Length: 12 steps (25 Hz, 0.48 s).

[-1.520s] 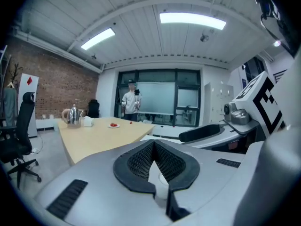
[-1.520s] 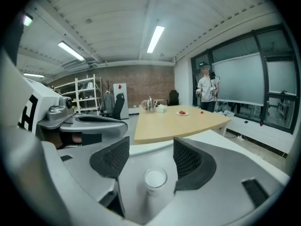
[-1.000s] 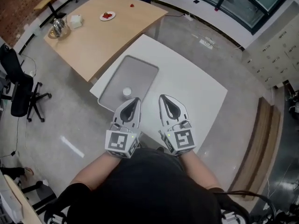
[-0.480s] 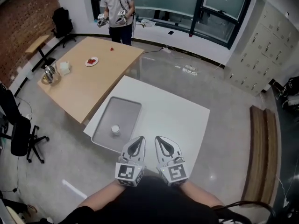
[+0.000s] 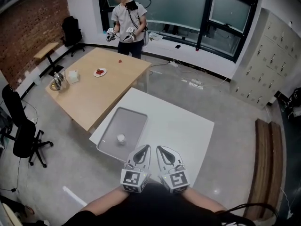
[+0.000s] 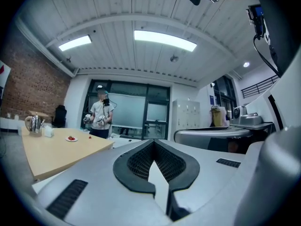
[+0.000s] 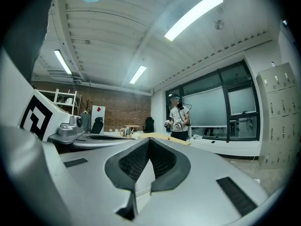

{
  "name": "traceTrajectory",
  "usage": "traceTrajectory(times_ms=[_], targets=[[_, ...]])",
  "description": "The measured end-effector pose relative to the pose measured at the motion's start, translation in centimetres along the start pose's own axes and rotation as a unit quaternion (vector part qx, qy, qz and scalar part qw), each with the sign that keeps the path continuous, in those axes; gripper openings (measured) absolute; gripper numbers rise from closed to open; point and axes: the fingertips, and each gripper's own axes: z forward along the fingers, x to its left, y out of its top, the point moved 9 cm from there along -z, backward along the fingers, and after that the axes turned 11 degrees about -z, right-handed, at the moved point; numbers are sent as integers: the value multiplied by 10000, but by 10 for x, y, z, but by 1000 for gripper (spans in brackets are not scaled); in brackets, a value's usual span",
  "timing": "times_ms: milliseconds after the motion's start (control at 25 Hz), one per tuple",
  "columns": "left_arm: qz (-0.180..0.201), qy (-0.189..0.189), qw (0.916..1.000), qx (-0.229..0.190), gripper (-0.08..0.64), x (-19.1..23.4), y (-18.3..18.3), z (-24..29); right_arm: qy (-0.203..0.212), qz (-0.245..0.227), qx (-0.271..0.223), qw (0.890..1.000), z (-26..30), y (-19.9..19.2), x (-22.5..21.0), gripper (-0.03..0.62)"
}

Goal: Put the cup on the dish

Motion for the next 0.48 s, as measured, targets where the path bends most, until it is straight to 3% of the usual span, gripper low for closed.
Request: traceTrajectory(times_ms=[480], targets=[[187, 133, 9997, 54, 5, -3, -5, -9, 179, 208, -22, 9996, -6, 0, 0, 12]])
